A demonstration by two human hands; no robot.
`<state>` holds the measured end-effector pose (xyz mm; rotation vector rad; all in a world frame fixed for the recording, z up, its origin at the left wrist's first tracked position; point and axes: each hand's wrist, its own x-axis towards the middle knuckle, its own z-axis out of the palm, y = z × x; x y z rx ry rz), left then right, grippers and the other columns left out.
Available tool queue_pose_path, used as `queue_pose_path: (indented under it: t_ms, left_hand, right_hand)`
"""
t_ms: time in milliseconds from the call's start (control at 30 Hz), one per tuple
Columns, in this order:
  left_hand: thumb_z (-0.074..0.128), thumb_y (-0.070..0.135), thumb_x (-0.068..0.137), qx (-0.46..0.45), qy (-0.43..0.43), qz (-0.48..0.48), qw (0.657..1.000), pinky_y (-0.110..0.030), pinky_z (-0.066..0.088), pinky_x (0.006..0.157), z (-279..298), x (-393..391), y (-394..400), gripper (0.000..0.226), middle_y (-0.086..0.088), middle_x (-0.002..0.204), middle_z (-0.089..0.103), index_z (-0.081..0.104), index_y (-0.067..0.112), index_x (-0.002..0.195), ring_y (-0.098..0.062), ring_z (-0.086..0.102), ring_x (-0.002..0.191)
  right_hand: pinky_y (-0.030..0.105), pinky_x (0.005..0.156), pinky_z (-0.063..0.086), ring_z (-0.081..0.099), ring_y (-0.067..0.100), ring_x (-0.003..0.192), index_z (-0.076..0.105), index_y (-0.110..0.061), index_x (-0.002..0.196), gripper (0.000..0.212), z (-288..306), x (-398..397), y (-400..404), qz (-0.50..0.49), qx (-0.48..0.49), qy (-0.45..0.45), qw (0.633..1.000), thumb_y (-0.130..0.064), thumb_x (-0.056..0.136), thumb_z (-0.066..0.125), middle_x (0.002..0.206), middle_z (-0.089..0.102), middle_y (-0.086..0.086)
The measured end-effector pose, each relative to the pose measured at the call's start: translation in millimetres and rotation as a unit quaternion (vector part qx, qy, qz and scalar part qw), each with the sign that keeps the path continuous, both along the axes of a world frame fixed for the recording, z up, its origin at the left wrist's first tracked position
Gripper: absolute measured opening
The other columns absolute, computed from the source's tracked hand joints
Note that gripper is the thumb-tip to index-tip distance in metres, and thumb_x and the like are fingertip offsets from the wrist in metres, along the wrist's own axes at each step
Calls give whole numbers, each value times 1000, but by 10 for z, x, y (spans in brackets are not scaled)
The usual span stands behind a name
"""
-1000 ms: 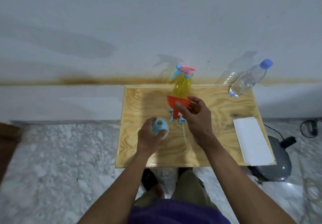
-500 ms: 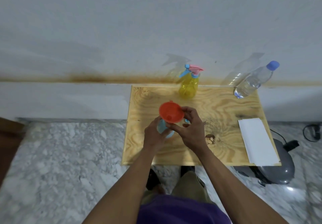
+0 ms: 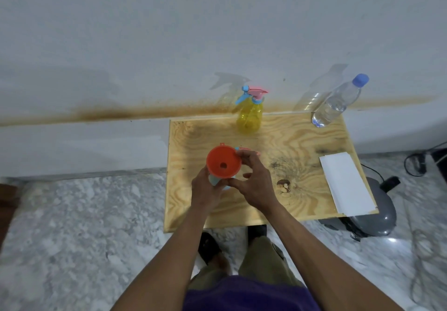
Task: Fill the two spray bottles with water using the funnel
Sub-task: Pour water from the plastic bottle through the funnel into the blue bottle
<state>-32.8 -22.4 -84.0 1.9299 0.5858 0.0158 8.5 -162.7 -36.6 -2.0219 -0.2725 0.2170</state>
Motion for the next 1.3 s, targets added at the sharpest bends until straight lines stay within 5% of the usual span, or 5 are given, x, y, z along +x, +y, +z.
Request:
queue_pose_path:
  t_ms: [333,567,800,1167,1300]
  left_hand:
    - [86,40,69,49,49,62,996,-24,38,85,-59,-183,-141,86,-1,129,57,46,13,140,-18,55,116]
    - [76,32,82,60,156,-56,984,-34,47,91,-172,-178,-855,46,-5,117,65,60,10,120,-25,62,111]
    - [72,28,85,12,110,-53,992,-35,48,94,145,886,-1788,42,-3,117,65,60,15,123,-22,61,110]
    - [79,23,84,15,28,-32,999,-36,48,104,331,2393,-2856,72,-4,133,57,42,17,145,-20,55,124]
    - [80,26,81,-9,0,-21,1000,-44,44,110,336,2768,-3006,82,-3,146,50,35,22,150,-23,50,134]
  right_hand:
    - [36,77,61,64,3,108,51,-33,130,76,79,70,-356,-106,37,74,991,-15,68,91,126,61,-17]
    - [20,71,57,67,8,85,59,-21,126,54,126,549,-1159,-229,53,95,967,-7,79,81,112,68,1]
    - [32,74,56,68,16,84,63,-21,118,39,168,1393,-2121,-297,42,90,950,-20,83,79,101,69,-2]
    - [6,79,39,60,8,103,52,-23,140,66,319,2733,-2769,-207,1,44,977,-39,82,79,134,61,-9]
    - [19,91,45,60,4,110,56,-30,138,65,342,2921,-2750,-160,6,19,987,-44,79,80,132,64,-13]
